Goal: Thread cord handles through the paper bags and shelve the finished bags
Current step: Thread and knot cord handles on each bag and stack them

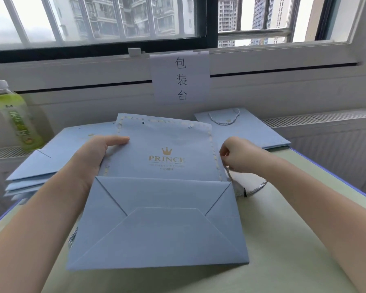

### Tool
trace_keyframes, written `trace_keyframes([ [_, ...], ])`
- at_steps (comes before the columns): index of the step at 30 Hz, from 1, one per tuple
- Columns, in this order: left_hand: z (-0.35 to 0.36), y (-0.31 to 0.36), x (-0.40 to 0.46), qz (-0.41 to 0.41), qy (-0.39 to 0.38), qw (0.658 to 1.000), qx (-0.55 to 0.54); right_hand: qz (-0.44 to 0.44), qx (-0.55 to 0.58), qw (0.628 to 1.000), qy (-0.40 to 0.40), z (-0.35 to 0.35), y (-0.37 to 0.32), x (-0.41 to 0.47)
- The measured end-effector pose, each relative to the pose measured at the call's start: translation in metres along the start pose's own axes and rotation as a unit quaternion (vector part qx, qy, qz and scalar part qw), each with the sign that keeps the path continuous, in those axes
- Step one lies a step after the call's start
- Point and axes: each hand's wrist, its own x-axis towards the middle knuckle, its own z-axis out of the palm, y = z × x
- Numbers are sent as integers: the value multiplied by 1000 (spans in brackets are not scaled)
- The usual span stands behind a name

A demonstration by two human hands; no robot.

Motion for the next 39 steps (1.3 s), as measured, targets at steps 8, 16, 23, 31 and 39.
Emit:
trace_keyframes([
  [8,10,-2,-6,20,13,1000,9,-80,394,877,264,-35,1,0],
  [16,51,-29,-11,11,-7,999,39,-187,451,812,319,-42,-18,-17],
  [23,57,-37,-8,70,21,942,328,-144,639,756,1,-21,-45,-31],
  [31,61,-41,-19,278,90,756,586,-180,718,663,-108,-15,-56,-38],
  [39,73,-25,-34,162,-192,968,-19,-116,650,751,6,-7,-49,-29],
])
